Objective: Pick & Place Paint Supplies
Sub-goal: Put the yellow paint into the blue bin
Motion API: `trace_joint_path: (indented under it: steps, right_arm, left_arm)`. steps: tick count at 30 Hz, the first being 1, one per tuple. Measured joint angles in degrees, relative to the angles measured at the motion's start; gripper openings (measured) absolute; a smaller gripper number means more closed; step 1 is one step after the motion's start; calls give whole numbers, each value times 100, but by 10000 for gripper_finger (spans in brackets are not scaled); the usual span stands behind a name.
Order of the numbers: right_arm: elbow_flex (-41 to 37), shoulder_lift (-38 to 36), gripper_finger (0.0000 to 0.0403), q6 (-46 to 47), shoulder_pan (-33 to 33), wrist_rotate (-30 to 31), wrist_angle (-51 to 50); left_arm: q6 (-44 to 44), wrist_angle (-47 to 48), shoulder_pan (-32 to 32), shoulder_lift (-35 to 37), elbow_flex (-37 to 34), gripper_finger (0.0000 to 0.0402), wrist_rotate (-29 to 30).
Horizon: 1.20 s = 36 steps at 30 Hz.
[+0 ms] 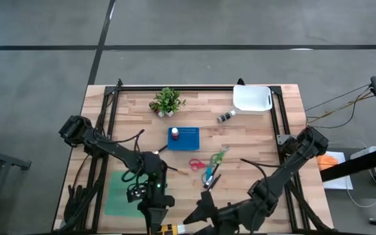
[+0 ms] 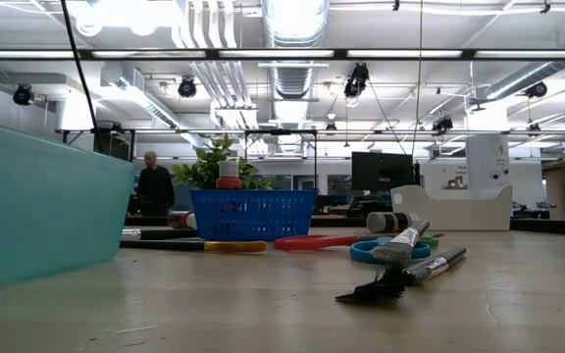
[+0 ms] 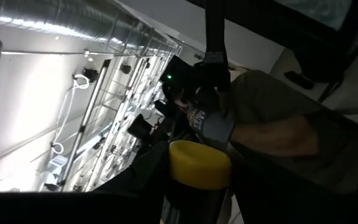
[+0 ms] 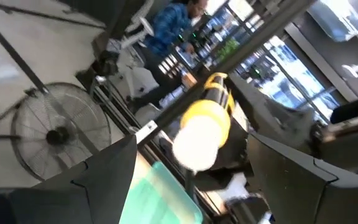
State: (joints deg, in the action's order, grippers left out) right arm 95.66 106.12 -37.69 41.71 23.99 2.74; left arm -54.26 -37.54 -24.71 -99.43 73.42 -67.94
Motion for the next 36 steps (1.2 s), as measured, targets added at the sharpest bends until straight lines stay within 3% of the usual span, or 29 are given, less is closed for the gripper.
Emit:
trace_joint_path:
  steps: [11,15,22,28,36]
  right_arm:
    - [-1,-39,304,198,-192,-258,-104]
    - [-4,-201,304,414,10,139,-481]
    - [-32,-312,304,1284,532,974,-1356]
    - [-349,-331,304,2157,808,1786,-1800]
    - [-739,-386,304,3007,1250,2550,-1899]
  left_arm:
    - [-251,482,4,1,-58,163,-87]
    - [-267,1185,2,1,-58,163,208]
    - [-562,2499,-8,-71,-58,163,1555]
    - [-681,2849,7,-347,-60,163,2227]
    - [-339,2758,88,-903,-71,163,2508]
